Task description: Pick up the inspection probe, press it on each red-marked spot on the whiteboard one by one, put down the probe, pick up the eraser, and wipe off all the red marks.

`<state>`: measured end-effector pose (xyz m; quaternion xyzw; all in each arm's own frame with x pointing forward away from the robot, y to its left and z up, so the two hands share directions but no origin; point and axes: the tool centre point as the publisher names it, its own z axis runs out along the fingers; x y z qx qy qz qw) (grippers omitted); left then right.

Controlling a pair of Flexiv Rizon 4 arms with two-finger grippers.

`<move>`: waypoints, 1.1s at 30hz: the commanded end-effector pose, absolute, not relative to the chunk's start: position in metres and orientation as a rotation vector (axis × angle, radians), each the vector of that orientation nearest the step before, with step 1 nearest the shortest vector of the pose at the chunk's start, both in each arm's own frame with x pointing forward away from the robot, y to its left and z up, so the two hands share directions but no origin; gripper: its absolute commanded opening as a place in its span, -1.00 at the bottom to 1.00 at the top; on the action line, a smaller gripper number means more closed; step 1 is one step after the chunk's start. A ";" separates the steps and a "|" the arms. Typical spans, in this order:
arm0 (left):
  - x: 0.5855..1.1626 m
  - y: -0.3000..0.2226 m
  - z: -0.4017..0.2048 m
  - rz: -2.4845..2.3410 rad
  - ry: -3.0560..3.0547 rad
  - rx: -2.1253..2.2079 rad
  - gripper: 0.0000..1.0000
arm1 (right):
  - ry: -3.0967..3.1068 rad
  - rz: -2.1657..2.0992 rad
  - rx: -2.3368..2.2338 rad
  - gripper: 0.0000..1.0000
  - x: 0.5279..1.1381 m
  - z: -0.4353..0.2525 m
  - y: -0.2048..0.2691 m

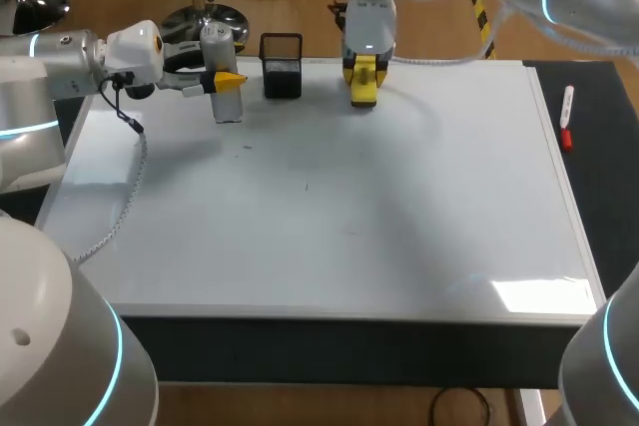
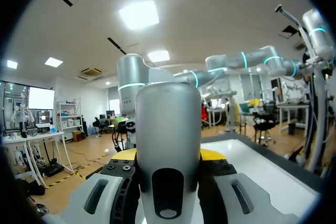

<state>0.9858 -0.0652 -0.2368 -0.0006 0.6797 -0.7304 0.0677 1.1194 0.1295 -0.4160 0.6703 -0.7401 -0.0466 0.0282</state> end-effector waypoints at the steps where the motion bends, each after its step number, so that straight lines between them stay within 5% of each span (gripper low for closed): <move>1: 0.985 -0.065 -0.236 -2.198 2.046 -0.002 -1.00 | -2.284 -0.159 2.067 -1.00 1.122 -0.421 0.127; 8: 0.985 -0.065 -0.236 -2.198 2.046 -0.002 -1.00 | -2.286 -0.168 2.042 -1.00 1.121 -0.425 0.124; 10: 0.985 -0.065 -0.236 -2.198 2.046 -0.002 -1.00 | -2.291 -0.168 2.032 0.00 1.121 -0.426 0.123; 11: 0.985 -0.065 -0.236 -2.198 2.046 -0.002 -1.00 | -2.299 -0.164 2.023 0.74 1.120 -0.426 0.122; 12: 0.985 -0.065 -0.236 -2.198 2.046 -0.002 -1.00 | -2.305 -0.162 2.014 1.00 1.120 -0.426 0.122; 33: 0.985 -0.065 -0.236 -2.198 2.046 -0.002 -1.00 | -2.751 -0.382 1.550 1.00 1.123 -0.375 0.076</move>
